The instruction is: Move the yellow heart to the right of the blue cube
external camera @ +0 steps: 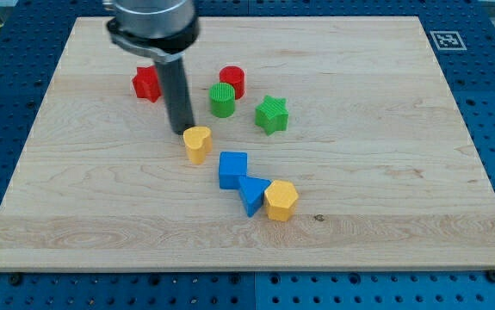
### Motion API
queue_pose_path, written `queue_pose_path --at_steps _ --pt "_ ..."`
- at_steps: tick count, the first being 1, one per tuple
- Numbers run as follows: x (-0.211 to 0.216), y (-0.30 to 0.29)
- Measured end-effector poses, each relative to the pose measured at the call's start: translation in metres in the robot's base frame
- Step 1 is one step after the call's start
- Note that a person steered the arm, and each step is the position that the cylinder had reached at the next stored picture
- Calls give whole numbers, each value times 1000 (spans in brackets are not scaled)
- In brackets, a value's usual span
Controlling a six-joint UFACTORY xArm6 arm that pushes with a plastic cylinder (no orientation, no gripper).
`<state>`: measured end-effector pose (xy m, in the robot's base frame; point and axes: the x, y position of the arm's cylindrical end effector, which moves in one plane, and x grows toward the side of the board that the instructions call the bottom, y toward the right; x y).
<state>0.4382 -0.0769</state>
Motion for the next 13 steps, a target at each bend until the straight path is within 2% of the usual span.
queue_pose_path --at_steps 2,3,4,5,6,9,12,13 --pt "24 66" --pt "14 51" --pt "-13 -6" --pt "-13 -61" --pt "15 -72" --pt "23 67" --pt "25 110" --pt "38 131"
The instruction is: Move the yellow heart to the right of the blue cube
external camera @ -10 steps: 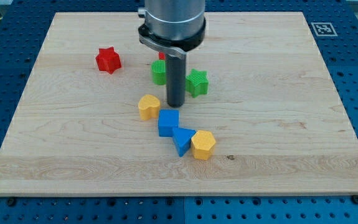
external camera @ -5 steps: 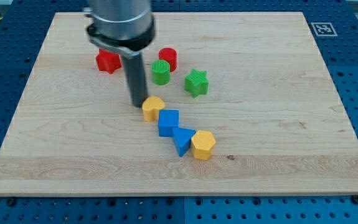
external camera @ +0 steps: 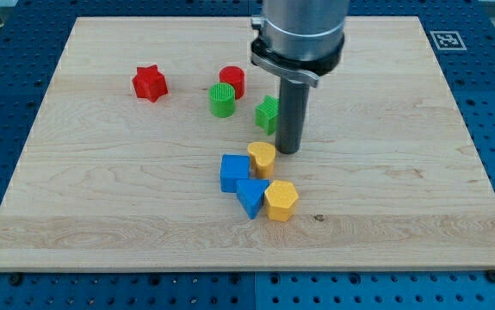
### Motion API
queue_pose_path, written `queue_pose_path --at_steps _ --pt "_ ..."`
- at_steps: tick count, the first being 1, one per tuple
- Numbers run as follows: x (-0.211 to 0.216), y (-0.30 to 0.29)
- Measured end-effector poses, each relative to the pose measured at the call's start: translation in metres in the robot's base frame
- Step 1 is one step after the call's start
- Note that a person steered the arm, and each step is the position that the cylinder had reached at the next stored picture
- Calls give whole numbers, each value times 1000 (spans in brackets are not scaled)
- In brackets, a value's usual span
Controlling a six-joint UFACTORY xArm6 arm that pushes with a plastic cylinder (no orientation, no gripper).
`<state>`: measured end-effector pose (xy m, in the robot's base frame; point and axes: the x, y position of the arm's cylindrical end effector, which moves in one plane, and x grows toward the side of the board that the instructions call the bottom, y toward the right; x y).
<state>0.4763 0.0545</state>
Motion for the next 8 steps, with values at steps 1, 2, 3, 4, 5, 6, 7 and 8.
queue_pose_path --at_steps 1,2,3,4,5,6,7,8 --pt "7 7" --pt "-14 -24" --pt "-23 -63" --pt "-9 -54" --pt "3 -29" --pt "5 -21" --pt "5 -21" --pt "-5 4"
